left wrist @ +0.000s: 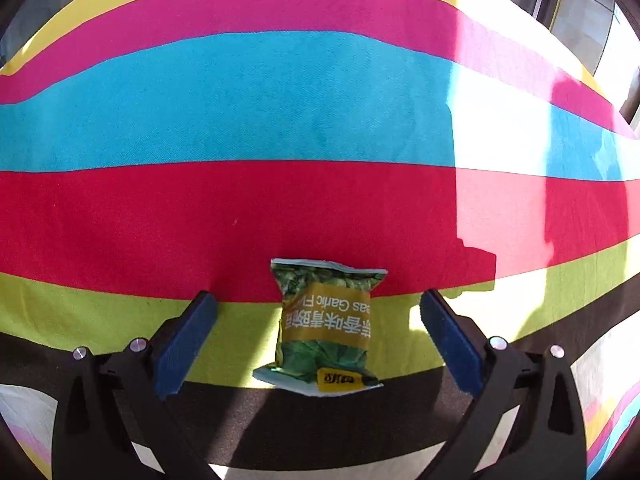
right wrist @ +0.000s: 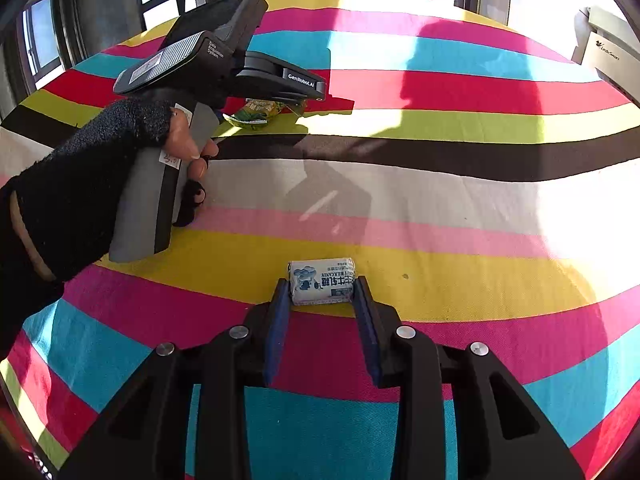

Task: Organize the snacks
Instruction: 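Carry the milk candy and green garlic-pea bag in both tools to the white box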

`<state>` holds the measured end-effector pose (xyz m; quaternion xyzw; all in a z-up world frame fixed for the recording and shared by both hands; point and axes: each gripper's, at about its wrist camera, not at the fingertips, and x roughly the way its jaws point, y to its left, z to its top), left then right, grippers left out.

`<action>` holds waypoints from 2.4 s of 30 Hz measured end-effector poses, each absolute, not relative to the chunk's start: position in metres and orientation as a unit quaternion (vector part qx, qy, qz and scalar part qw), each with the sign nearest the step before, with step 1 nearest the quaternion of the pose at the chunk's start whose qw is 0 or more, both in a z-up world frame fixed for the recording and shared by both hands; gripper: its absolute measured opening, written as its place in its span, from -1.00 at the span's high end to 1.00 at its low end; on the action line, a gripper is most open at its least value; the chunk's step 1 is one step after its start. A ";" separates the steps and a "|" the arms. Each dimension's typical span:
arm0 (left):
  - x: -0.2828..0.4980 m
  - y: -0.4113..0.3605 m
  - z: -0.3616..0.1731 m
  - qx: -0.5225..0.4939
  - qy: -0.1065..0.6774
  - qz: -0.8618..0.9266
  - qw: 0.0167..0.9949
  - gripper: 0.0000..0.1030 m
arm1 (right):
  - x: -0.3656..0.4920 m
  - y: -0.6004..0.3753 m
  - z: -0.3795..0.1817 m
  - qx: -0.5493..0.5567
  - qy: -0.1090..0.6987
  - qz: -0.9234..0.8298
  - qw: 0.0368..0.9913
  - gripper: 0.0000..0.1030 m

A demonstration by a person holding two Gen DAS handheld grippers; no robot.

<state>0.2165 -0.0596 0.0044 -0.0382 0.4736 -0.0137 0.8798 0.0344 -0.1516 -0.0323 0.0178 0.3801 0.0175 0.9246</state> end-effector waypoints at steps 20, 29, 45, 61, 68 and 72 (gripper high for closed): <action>0.112 -0.033 0.039 0.276 0.370 -0.218 0.860 -0.97 | 0.035 -0.148 -0.032 0.015 0.381 0.013 0.925 0.37; 0.184 -0.078 0.020 0.325 0.399 -0.376 0.770 -0.97 | 0.036 -0.151 -0.033 0.019 0.381 0.007 0.924 0.40; 0.169 -0.027 0.027 0.202 0.416 -0.413 0.785 0.22 | 0.036 -0.156 -0.033 0.027 0.380 0.009 0.924 0.40; -0.128 0.076 0.040 -0.061 0.392 -0.256 0.881 0.21 | 0.035 -0.160 -0.033 0.040 0.378 0.017 0.925 0.40; -0.176 0.062 0.038 -0.023 0.407 -0.246 0.879 0.20 | -0.002 -0.154 -0.027 0.074 0.383 0.037 0.920 0.40; -0.194 0.067 0.033 -0.018 0.412 -0.237 0.880 0.20 | -0.058 -0.124 -0.020 0.047 0.370 0.048 0.926 0.40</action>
